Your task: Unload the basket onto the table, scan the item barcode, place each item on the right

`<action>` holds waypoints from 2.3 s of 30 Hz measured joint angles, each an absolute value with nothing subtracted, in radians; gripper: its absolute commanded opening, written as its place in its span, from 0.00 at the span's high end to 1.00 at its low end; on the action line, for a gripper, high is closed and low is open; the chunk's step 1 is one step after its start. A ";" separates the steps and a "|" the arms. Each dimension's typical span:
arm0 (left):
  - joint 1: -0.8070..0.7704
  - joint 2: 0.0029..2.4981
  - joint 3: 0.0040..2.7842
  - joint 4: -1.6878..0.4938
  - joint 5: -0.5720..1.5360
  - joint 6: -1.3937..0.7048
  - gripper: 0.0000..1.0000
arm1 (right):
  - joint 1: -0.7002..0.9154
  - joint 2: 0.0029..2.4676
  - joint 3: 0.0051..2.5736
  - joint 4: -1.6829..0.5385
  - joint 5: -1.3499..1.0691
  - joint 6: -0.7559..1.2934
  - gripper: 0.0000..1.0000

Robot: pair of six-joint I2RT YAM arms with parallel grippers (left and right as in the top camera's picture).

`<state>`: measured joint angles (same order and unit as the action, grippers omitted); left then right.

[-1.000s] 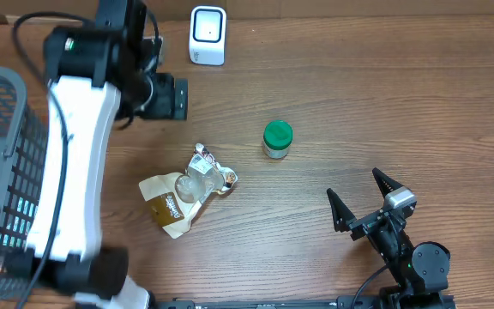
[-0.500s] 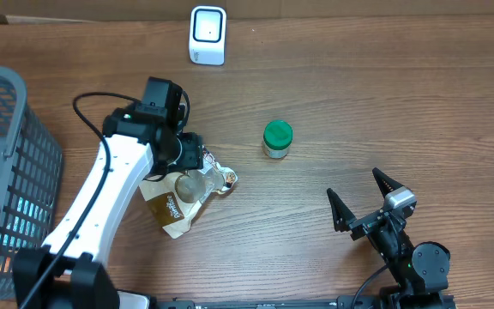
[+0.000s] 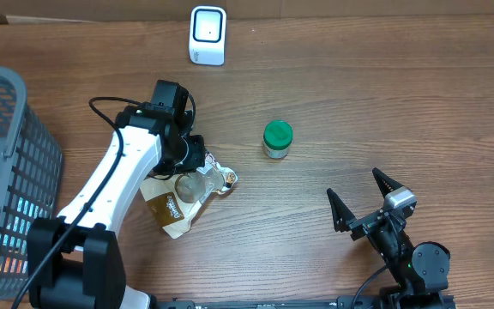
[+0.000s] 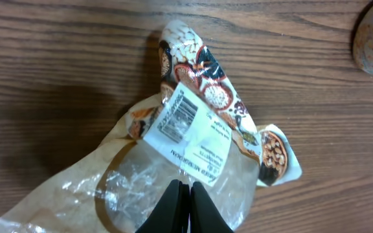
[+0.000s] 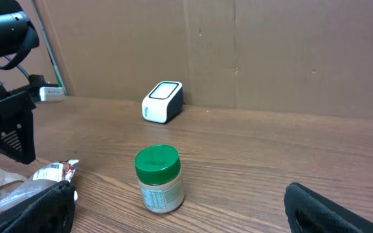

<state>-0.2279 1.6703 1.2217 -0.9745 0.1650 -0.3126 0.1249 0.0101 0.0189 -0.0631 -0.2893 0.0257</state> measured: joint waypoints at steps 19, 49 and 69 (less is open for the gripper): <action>-0.260 1.874 1.187 -0.703 0.152 -0.316 0.96 | 0.125 0.010 0.019 -0.063 -0.289 0.026 0.00; -0.243 1.962 1.324 -1.050 0.043 -0.314 0.96 | 0.125 0.010 0.019 -0.063 -0.289 0.027 0.00; -0.188 1.963 1.704 -1.246 0.062 -0.340 0.96 | 0.125 0.010 0.019 -0.063 -0.289 0.026 0.00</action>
<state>-0.1883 1.9625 1.7039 -1.2461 0.0620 -0.3405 0.1249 0.0101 0.0189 -0.0631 -0.2890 0.0257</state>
